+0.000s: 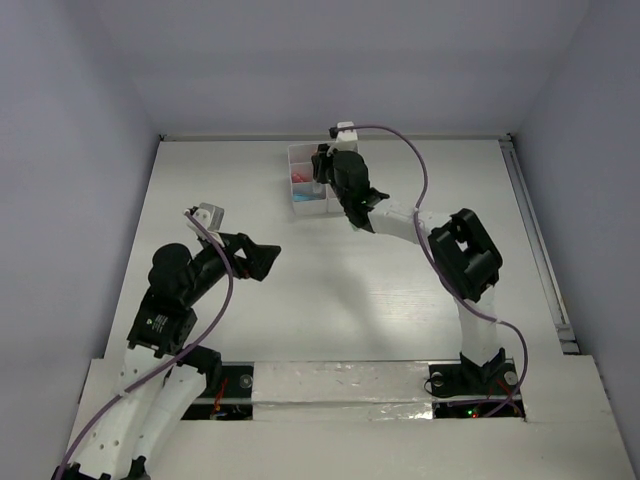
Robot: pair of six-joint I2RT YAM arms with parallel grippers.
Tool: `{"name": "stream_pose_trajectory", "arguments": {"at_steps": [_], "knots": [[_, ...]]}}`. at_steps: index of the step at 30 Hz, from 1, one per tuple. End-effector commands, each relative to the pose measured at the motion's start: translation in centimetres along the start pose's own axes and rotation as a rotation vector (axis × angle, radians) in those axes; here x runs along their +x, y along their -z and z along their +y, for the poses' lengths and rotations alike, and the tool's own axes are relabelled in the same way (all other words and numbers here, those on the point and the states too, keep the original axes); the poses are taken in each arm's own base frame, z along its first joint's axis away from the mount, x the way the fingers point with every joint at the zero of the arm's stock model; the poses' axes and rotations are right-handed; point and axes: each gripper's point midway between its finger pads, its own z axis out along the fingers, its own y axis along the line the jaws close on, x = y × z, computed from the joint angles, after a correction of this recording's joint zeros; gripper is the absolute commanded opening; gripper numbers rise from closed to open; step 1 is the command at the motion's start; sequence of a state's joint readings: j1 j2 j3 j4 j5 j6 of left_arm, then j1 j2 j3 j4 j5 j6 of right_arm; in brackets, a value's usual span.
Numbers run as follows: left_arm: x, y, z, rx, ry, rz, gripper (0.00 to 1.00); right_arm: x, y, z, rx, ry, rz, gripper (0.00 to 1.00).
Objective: Sort the stationery into containers
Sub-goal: Place the pen in the storage box, then pick up the pen from the center of the board.
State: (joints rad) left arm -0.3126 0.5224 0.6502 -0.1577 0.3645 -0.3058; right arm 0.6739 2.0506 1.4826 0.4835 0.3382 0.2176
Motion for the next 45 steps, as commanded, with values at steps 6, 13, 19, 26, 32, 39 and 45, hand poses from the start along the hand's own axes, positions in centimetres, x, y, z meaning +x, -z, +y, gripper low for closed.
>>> {"name": "stream_pose_trajectory", "arguments": {"at_steps": [6, 13, 19, 26, 32, 39, 45], "knots": [[-0.5, -0.1, -0.3, 0.02, 0.0, -0.027, 0.99, -2.0, -1.5, 0.6, -0.01, -0.005, -0.14, 0.0], [-0.4, -0.2, -0.4, 0.026, -0.001, -0.022, 0.99, -0.8, -0.2, 0.4, -0.035, -0.071, -0.155, 0.29], [-0.5, -0.1, -0.4, 0.03, -0.003, -0.027, 0.99, -2.8, 1.3, 1.2, -0.077, -0.096, -0.154, 0.76], [-0.8, 0.3, -1.1, 0.054, -0.015, -0.043, 0.99, -8.4, 7.7, -1.8, -0.003, -0.106, -0.145, 0.88], [-1.5, 1.4, -2.3, 0.086, -0.033, -0.087, 0.99, -1.7, 17.1, -12.6, 0.274, -0.111, 0.241, 0.72], [-2.4, 3.2, -4.3, 0.143, -0.056, -0.148, 0.99, 3.7, 29.0, -22.0, 0.529, -0.312, 0.577, 0.75], [-2.6, 4.2, -5.1, 0.166, -0.057, -0.176, 0.99, 7.3, 32.4, -27.9, 0.72, -0.354, 0.758, 0.93]]}}
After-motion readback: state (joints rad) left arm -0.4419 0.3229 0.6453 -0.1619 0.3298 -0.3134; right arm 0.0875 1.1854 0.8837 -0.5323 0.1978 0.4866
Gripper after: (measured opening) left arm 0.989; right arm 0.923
